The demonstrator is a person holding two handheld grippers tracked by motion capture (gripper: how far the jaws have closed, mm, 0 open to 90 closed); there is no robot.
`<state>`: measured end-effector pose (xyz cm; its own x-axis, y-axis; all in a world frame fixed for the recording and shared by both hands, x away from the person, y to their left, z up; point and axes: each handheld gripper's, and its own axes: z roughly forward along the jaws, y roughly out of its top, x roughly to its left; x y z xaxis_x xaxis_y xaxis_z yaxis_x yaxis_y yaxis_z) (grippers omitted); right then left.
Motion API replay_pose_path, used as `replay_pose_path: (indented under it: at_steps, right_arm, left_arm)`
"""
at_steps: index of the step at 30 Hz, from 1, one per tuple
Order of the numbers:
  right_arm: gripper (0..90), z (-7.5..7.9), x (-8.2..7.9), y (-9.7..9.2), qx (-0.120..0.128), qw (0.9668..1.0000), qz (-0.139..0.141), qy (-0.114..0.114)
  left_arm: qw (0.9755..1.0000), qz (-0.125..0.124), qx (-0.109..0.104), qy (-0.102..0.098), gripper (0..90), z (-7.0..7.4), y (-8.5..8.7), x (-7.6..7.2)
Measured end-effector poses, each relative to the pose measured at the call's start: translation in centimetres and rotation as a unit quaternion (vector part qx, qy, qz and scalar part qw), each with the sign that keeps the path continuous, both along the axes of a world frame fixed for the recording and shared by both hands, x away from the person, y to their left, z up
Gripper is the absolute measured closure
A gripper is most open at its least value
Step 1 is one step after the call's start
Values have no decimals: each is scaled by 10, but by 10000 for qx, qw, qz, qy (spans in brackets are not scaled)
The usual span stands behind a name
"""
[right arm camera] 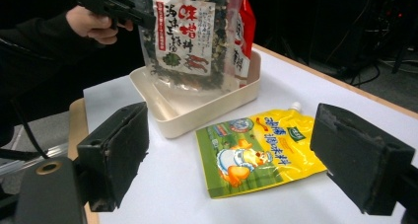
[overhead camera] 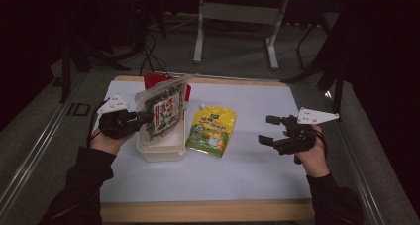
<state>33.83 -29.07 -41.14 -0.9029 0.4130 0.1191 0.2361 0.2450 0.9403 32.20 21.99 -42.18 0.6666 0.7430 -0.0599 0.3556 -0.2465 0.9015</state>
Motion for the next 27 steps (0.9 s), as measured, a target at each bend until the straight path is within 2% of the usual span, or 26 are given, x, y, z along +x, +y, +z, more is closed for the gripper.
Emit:
replay_pose_path:
  at_steps: [7,9,11,14,18,19,22,27]
  right_arm:
    - [146,-1,-1,2,-32,10000,36,-13]
    - [146,-1,-2,3,-46,10000,41,-8]
    - [146,-2,-3,3,-53,10000,54,-18]
    - [148,-3,-3,3,-71,10000,49,-33]
    - [151,-3,-3,3,-79,9999,42,-47]
    - [151,-3,-3,4,-72,9999,42,-67]
    - [151,-3,-4,5,-115,9998,60,-136]
    - [154,-7,-3,8,-228,9997,104,-82]
  left_arm:
    - [9995,22,-302,-99,789,-14,10,1]
    - [9995,71,-293,-60,789,-21,10,1]
    - [9997,62,-236,59,788,-35,10,2]
    - [9984,204,-516,72,788,-46,20,-1]
    - [9936,393,-1031,237,783,-58,35,3]
    - [9930,403,-1076,258,781,-59,36,4]
    - [9927,451,-1081,269,771,-60,39,8]
    - [9949,642,-755,205,732,-55,33,5]
